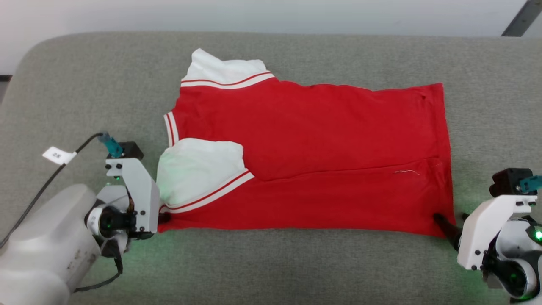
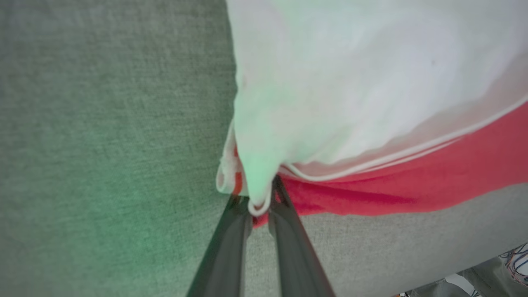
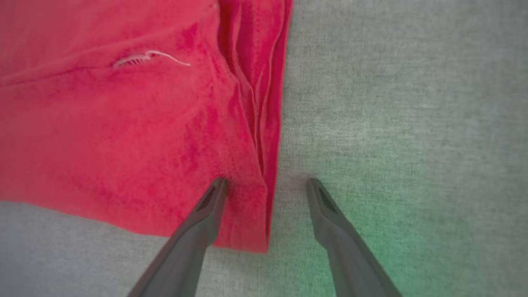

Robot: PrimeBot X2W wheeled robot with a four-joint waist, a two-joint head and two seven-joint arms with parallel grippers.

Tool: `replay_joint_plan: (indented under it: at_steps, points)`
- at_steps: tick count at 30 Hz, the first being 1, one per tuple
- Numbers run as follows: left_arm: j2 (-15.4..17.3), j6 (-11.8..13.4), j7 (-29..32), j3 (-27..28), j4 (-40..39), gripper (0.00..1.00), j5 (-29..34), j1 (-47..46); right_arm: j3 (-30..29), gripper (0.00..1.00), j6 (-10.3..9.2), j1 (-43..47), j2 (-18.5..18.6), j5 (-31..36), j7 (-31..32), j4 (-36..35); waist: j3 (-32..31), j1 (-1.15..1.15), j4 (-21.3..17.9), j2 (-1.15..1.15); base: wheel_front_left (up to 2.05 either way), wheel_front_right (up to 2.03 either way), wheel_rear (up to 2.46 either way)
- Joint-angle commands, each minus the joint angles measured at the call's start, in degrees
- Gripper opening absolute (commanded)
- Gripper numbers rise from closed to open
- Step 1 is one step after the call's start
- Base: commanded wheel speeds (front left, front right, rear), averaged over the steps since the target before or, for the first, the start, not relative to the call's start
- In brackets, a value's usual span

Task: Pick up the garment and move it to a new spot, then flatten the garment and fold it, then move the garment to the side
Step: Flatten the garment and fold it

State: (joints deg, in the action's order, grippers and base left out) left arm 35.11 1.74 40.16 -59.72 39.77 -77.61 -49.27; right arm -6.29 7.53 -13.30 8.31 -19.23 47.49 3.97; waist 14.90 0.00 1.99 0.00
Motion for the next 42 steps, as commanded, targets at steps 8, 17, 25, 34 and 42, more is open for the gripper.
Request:
replay_joint_plan:
  at_steps: [8, 17, 25, 34, 42]
  points:
    - [-4.3, -1.7, -0.7, -1.7, 2.3, 0.0, 0.4, 2.3, 2.6, 0.0, -0.1, -2.6, 1.6, -0.5, 1.8, 8.3, 0.9, 0.0, 1.4, 0.0, 0.0, 0.0, 0.0]
    - [-2.5, -2.1, 0.6, -1.6, 2.1, 0.0, 0.3, 1.4, 2.4, 0.0, -0.15, -4.0, 5.1, -1.6, 2.3, 6.7, 0.6, 0.0, 1.5, 0.0, 0.0, 0.0, 0.0]
    - [2.1, -0.3, 3.6, -2.2, -4.3, 0.0, 1.6, 0.2, 3.5, 0.0, -0.13, -1.7, 8.6, -4.3, 5.9, 0.4, -0.3, 0.0, 1.9, 0.0, 0.0, 0.0, 0.0]
    - [9.6, 5.9, 6.0, -2.3, -19.1, 0.0, 3.2, 0.4, 1.5, 0.0, -0.12, 2.6, 11.3, -5.9, 10.8, -7.5, -0.3, 0.0, 2.3, 0.0, 0.0, 0.0, 0.0]
    - [12.0, 10.1, 5.4, -2.5, -26.7, 0.0, 2.8, 3.5, -0.1, 0.0, -0.11, 5.1, 9.5, -5.7, 12.0, -8.7, 0.7, 0.0, 1.9, 0.0, 0.0, 0.0, 0.0]
